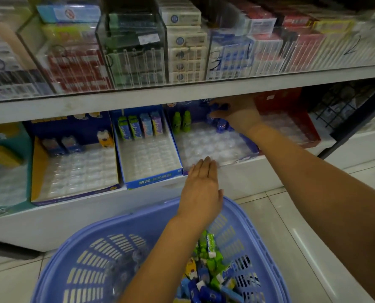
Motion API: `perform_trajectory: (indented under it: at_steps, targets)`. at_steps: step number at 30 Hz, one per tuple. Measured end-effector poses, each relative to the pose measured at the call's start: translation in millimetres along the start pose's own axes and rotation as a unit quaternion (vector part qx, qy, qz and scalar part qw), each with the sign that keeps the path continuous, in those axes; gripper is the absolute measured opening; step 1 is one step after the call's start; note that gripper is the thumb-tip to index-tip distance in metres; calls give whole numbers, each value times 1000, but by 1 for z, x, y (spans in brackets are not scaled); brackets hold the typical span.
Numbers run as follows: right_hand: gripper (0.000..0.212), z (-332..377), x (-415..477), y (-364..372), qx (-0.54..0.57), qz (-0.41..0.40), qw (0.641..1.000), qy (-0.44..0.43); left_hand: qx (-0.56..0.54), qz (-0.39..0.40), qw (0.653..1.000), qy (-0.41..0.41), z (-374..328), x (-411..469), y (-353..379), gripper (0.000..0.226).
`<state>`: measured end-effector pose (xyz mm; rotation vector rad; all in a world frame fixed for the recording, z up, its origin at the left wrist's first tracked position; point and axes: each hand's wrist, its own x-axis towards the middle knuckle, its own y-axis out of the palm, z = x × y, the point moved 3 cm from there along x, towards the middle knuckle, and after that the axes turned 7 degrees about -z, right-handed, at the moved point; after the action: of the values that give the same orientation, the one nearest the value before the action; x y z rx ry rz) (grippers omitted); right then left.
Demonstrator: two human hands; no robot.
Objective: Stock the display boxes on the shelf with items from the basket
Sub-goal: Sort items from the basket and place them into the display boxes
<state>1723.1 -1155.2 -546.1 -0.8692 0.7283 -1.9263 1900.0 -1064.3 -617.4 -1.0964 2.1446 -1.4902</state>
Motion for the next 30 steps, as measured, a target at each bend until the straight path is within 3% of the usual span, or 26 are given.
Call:
perform_trajectory:
  at_steps: [4, 8, 12, 19, 22, 24, 26, 28, 30]
  targets:
    - [39, -8, 7, 12, 39, 28, 998, 35, -3, -21, 1000, 22, 6, -3, 4, 75]
    - [35, -11, 13, 20, 27, 25, 999, 18, -16, -37, 999, 23, 5, -5, 8, 76]
    - [31, -10, 18, 27, -28, 40, 999, 7, -22, -40, 999, 26, 4, -4, 9, 75]
    - [50, 11, 21, 21, -177, 158, 971, 32, -9, 11, 1000, 15, 6, 0, 6, 75]
    - [37, 33, 0, 11, -184, 64, 981, 20, -24, 24, 999, 35, 8, 1, -1, 71]
    - [28, 50, -27, 5, -176, 26, 984, 1, -95, -23, 994, 40, 10, -9, -8, 61]
    - [24, 59, -65, 2, -153, 77, 985, 6, -166, -96, 981, 12, 16, -30, -11, 46]
    - [29, 62, -110, 9, -136, 183, 973, 19, -192, -126, 972, -39, 27, -52, 0, 28]
    - [31, 61, -153, 32, -172, 293, 940, -1, -187, -51, 973, -122, 43, -71, 24, 17]
